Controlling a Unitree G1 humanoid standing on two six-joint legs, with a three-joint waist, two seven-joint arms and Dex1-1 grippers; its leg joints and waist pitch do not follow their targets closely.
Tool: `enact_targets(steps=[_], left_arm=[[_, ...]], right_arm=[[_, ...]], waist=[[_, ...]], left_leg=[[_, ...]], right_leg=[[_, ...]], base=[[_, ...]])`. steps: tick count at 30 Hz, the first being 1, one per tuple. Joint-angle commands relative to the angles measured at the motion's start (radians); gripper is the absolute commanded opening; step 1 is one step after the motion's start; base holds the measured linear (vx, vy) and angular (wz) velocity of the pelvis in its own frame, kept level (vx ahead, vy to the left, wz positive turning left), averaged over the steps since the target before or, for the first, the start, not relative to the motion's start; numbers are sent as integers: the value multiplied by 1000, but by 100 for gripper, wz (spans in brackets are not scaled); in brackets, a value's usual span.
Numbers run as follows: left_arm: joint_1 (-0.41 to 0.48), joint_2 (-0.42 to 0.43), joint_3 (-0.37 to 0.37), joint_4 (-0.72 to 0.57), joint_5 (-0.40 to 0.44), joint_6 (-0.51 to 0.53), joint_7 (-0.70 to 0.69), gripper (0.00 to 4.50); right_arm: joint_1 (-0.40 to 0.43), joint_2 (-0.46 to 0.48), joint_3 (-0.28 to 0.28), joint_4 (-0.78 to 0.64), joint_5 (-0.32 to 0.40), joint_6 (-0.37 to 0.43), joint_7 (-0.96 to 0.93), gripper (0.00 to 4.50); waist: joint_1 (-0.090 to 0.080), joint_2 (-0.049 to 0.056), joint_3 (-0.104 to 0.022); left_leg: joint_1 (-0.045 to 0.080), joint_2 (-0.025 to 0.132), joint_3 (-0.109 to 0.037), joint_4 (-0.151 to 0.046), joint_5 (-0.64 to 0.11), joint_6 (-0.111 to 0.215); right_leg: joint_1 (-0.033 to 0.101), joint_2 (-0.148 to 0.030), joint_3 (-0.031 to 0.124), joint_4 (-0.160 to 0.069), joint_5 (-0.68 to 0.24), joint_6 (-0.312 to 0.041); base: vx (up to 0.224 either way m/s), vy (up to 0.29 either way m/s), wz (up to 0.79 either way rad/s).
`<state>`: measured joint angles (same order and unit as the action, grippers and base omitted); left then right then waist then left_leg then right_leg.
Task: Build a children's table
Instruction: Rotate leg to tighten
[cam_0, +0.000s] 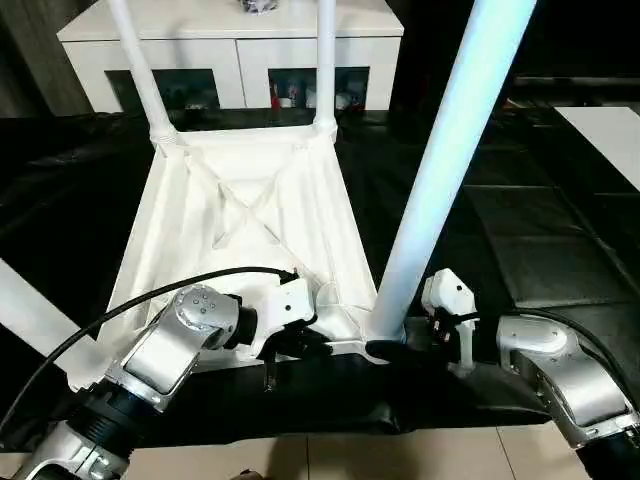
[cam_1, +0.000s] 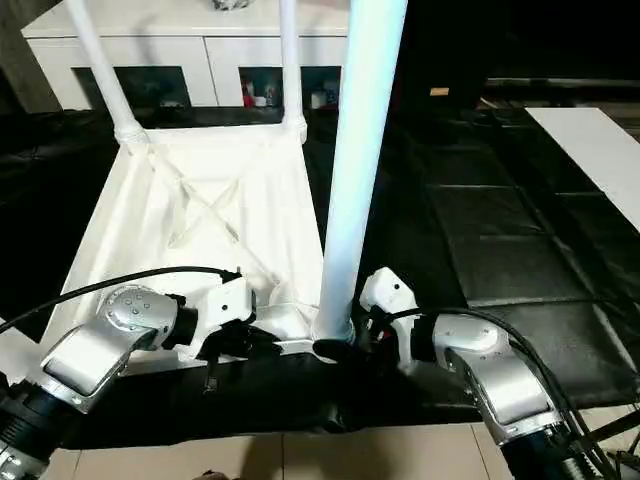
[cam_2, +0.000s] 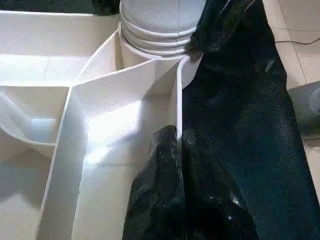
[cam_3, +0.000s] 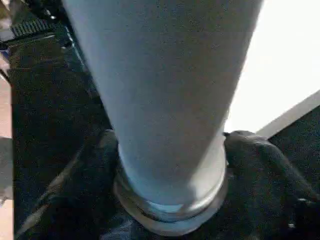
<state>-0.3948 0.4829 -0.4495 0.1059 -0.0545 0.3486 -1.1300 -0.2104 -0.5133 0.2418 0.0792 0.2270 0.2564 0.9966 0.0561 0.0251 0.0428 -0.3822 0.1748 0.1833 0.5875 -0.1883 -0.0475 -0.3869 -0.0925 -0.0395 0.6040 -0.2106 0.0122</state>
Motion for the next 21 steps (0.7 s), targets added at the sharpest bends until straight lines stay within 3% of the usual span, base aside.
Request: enact_targets(steps=[1, 7, 9, 11, 13, 14, 15, 16, 18, 20, 21], left_arm=[[19, 7, -52, -1, -1, 18, -48, 0], [23, 11, -53, -4, 0, 42, -51, 0], [18, -23, -40, 21, 16, 63, 11, 0], [5, -73, -25, 60, 33, 80, 89, 0], [-24, -165, 3, 128, 62, 106, 233, 0], [-24, -165, 3, 128, 62, 106, 233, 0], [-53, -242, 25, 190, 87, 131, 359, 0], [-63, -267, 32, 210, 94, 140, 400, 0], [-102, -378, 68, 293, 108, 155, 566, 0], [-121, -421, 67, 329, 121, 149, 614, 0], [-134, -451, 67, 356, 133, 143, 643, 0]], right_arm=[[-17, -6, -17, 13, -5, 11, -15, 314], [-14, 14, -26, 34, -6, 10, -44, 272], [-45, 78, -64, 101, -48, -2, -194, 272], [-72, 141, -103, 162, -71, -1, -338, 271], [-102, 233, -161, 231, -78, 27, -530, 270], [-102, 233, -161, 231, -78, 27, -530, 270], [-123, 298, -197, 281, -93, 44, -686, 270], [-129, 318, -207, 296, -98, 49, -735, 270], [-158, 407, -245, 364, -121, 41, -950, 270], [-177, 447, -244, 399, -141, 24, -1030, 270], [-191, 476, -245, 427, -158, 9, -1084, 270]], waist=[[-4, -7, -45], [-7, -6, -43], [-10, -4, -42], [-23, -7, -35], [-36, -10, -31], [-39, -9, -31], [-42, -10, -33], [-48, -9, -31], [-53, -10, -34], [-53, -14, -37], [-48, -10, -39]], left_leg=[[17, 52, -15, -73, -166, 72], [19, 53, -16, -76, -196, 61], [19, 52, -15, -77, -201, 54], [14, 48, -16, -83, -250, 26], [17, 45, -24, -88, -341, -21], [17, 44, -25, -88, -350, -30], [21, 46, -29, -89, -369, -41], [23, 45, -27, -90, -377, -50], [22, 41, -24, -88, -358, -48], [21, 41, -23, -86, -347, -36], [22, 39, -24, -84, -337, -35]], right_leg=[[36, -45, 34, -60, -22, -258], [34, -45, 35, -63, -77, -255], [31, -45, 35, -64, -82, -259], [29, -45, 35, -70, -162, -251], [27, -49, 34, -85, -346, -198], [25, -49, 34, -86, -366, -188], [23, -49, 34, -91, -387, -172], [15, -45, 36, -92, -373, -172], [14, -43, 38, -93, -334, -172], [19, -44, 38, -96, -320, -169], [17, -46, 38, -95, -310, -168]], base=[[0, 0, 0], [0, 0, 0], [0, 0, 0], [0, 0, 0], [0, 0, 0], [0, 0, 0], [0, 0, 0], [0, 0, 0], [0, 0, 0], [0, 0, 0], [0, 0, 0]])
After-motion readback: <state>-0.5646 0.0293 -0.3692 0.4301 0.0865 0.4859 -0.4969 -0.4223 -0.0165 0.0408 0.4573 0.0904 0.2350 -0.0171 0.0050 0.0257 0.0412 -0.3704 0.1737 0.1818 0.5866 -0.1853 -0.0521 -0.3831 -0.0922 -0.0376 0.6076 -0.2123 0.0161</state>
